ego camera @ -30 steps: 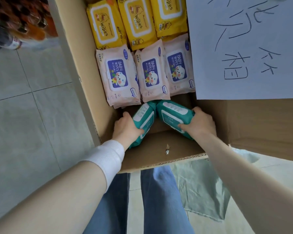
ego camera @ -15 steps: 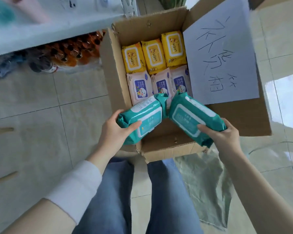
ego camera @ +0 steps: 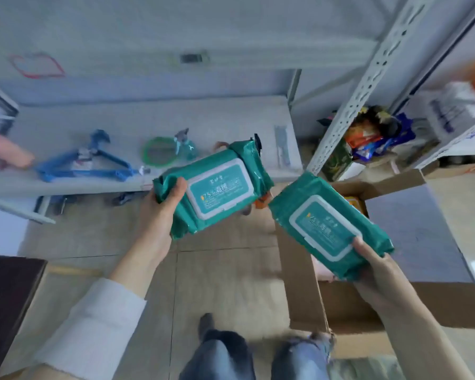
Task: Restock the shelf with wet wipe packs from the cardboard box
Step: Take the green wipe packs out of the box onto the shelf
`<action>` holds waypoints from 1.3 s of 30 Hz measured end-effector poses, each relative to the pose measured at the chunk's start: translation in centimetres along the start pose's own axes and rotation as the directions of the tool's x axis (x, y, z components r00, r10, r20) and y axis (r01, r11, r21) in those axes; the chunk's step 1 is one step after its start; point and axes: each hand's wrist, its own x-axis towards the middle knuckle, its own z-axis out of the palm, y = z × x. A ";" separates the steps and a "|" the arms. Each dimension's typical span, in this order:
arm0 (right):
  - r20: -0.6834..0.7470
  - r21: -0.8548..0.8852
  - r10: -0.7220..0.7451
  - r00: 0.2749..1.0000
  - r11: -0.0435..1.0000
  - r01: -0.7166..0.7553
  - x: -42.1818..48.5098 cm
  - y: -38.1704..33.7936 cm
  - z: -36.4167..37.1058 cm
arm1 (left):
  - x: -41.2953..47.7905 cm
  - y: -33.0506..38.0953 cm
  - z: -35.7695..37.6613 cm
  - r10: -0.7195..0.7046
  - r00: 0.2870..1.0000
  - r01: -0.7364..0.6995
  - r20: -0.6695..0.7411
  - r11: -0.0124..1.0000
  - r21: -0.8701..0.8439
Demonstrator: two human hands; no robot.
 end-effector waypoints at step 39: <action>0.207 -0.326 -0.345 0.916 0.858 0.397 48.9 -25.5 41.2 | 56.3 29.0 -1.0 0.342 0.932 -0.358 0.124 0.921 0.155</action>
